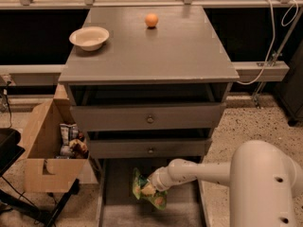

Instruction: Place green rice chip bag into bottom drawer

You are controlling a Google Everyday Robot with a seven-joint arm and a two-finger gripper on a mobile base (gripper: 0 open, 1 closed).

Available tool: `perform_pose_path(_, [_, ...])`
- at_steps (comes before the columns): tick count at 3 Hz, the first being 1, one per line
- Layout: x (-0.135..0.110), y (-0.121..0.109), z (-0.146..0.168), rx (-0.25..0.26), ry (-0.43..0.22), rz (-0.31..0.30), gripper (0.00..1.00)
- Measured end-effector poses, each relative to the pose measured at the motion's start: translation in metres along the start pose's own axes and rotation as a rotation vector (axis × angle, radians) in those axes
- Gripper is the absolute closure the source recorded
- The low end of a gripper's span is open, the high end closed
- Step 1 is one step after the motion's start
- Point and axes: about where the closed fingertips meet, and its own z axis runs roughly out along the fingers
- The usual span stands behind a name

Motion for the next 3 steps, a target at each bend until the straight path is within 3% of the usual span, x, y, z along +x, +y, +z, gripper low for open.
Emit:
perform_pose_path(1, [-0.0068, -0.0089, 0.0097, 0.052, -0.017, -0.003, 0.84])
perform_pose_path(2, [-0.0063, -0.0065, 0.0119, 0.047, -0.015, -0.003, 0.53])
perform_pose_path(3, [-0.0064, -0.0053, 0.0131, 0.044, -0.015, -0.003, 0.29])
